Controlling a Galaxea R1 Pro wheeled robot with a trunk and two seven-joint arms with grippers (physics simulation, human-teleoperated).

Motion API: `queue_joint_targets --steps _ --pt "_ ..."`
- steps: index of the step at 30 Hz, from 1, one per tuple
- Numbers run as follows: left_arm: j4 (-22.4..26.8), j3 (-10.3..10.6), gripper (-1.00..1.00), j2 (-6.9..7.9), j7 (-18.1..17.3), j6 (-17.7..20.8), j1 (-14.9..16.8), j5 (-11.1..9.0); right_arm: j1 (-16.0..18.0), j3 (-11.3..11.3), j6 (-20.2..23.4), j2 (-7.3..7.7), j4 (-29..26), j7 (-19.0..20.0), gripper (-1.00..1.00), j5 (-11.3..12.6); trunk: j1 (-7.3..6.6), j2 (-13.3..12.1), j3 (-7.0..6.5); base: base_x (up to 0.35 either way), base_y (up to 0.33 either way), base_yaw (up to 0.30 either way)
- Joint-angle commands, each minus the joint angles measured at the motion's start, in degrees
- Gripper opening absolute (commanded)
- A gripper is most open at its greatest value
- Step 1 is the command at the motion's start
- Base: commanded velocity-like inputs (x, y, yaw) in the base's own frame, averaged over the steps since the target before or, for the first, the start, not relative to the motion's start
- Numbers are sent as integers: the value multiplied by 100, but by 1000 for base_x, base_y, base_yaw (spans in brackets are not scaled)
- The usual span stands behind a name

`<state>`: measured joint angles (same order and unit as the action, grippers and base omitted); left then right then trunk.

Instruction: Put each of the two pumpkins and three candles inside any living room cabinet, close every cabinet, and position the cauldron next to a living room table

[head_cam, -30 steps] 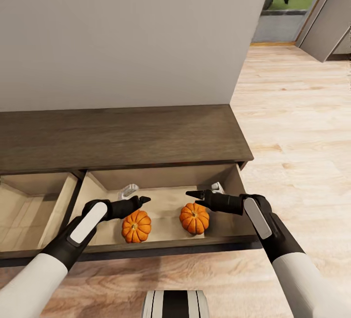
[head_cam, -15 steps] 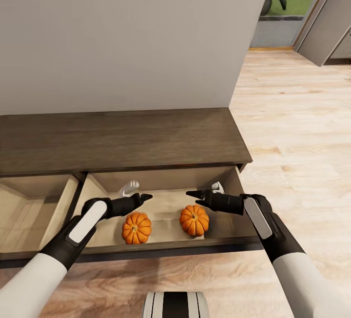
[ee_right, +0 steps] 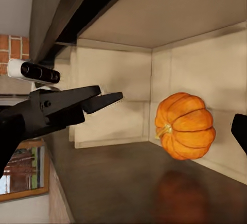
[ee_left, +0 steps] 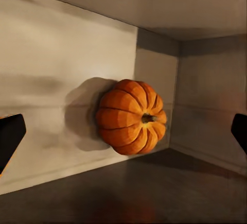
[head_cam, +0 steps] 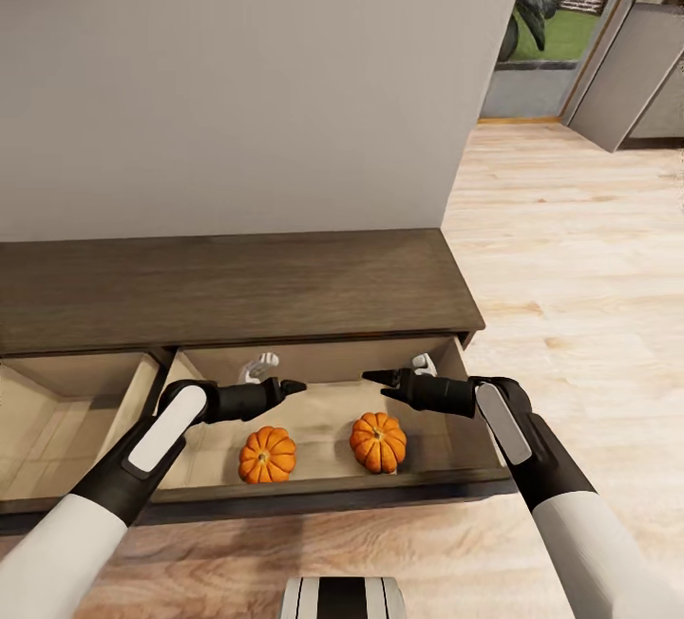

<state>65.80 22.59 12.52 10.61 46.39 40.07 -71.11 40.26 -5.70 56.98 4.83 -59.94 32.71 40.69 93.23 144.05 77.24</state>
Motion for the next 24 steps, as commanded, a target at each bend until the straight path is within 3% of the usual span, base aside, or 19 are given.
queue_joint_targets --steps 1,4,7,18,24 --pt "53 0 100 3 1 248 0 -138 0 -1 6 0 0 3 100 -2 -2 -2 -23 0 0 0" --pt "91 -7 100 9 2 623 1 -369 0 -1 21 4 0 4 100 14 -10 -6 -89 0 0 0" --pt "98 -9 100 12 2 740 -1 -446 0 -1 29 14 3 3 100 51 -18 -10 -156 0 0 0" --pt "84 -22 100 17 2 783 -2 -479 0 -1 41 26 0 8 100 70 -46 -24 -399 0 0 0" --pt "91 -59 100 99 2 786 1 -483 -4 -1 41 27 23 4 100 50 -61 -32 -532 -2 0 0"
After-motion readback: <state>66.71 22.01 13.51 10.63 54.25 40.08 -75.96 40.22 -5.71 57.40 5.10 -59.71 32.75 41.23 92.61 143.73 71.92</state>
